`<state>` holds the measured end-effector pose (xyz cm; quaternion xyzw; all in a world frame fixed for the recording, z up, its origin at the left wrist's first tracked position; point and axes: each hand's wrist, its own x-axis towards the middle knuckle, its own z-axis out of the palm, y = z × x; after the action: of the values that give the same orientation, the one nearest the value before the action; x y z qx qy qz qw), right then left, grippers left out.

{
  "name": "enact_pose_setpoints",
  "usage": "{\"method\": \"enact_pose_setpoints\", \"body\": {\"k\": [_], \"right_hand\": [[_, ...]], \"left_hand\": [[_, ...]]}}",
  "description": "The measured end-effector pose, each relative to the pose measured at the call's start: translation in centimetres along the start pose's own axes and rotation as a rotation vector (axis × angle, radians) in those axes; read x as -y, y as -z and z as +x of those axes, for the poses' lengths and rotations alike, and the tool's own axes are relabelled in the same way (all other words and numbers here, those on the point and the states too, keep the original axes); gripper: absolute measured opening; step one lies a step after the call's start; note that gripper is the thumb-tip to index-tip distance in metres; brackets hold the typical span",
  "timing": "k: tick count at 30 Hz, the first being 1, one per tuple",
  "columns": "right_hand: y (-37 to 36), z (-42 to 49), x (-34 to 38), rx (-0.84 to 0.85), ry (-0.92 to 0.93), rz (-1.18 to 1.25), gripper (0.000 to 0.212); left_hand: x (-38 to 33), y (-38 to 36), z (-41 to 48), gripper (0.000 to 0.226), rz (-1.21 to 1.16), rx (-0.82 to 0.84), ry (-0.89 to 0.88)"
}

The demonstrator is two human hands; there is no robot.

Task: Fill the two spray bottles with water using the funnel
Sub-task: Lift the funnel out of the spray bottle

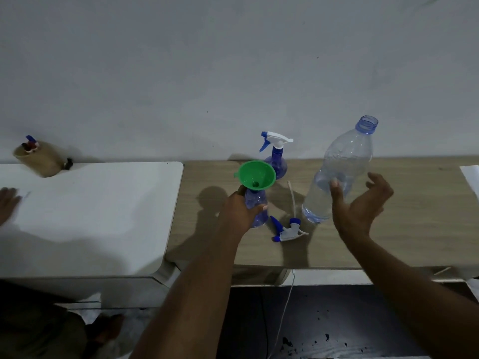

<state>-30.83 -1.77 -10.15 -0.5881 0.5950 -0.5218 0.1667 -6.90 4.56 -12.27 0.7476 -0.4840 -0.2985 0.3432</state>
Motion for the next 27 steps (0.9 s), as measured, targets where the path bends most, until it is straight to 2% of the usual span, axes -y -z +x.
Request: {"method": "enact_pose_setpoints", "body": {"k": [2,3,5,7,8,10,13,15,18,21,25,27], "right_hand": [[-0.4,-2.0,1.5,-0.066,0.277,0.017,0.077],[-0.9,-2.5,2.8,-0.027,0.405,0.036,0.073],[-2.4,-2.6,6.2,0.175,0.549,0.033,0.07],[-4.1,-1.4,10.0,0.435,0.61,-0.113,0.075],[-5.1,-0.6,11.6,0.549,0.629,-0.229,0.079],[-6.9,1.1,13.9,0.757,0.638,-0.459,0.088],[-9.2,2.8,15.4,1.008,0.663,-0.737,0.089],[-9.9,3.3,15.9,1.109,0.636,-0.754,0.081],[-9.6,3.6,16.5,1.104,0.645,-0.722,0.072],[-9.2,3.7,16.3,1.078,0.665,-0.722,0.072],[-8.8,4.0,15.7,1.077,0.591,-0.671,0.074],[-8.2,4.1,15.2,1.069,0.532,-0.625,0.073]], "left_hand": [[0.8,-0.6,0.5,0.058,0.036,-0.016,0.016],[0.7,-0.3,0.4,0.057,0.086,-0.023,0.022],[0.0,0.2,0.5,0.047,0.121,0.0,0.025],[-3.1,0.9,-0.8,0.036,0.082,0.034,-0.024],[-3.9,1.3,-1.1,0.036,0.013,0.048,-0.013],[-2.7,1.2,-1.0,0.05,0.139,0.061,-0.076],[-0.9,0.6,-0.6,0.059,0.136,0.003,0.084],[-1.6,1.0,-1.5,0.056,0.101,-0.048,0.122],[-0.5,0.4,-1.0,0.052,0.064,-0.073,0.069],[0.0,0.0,-0.3,0.055,0.023,-0.033,0.068],[0.5,-0.2,0.0,0.054,-0.029,-0.085,0.005],[0.5,-0.3,0.2,0.057,-0.009,-0.057,0.01]]}}
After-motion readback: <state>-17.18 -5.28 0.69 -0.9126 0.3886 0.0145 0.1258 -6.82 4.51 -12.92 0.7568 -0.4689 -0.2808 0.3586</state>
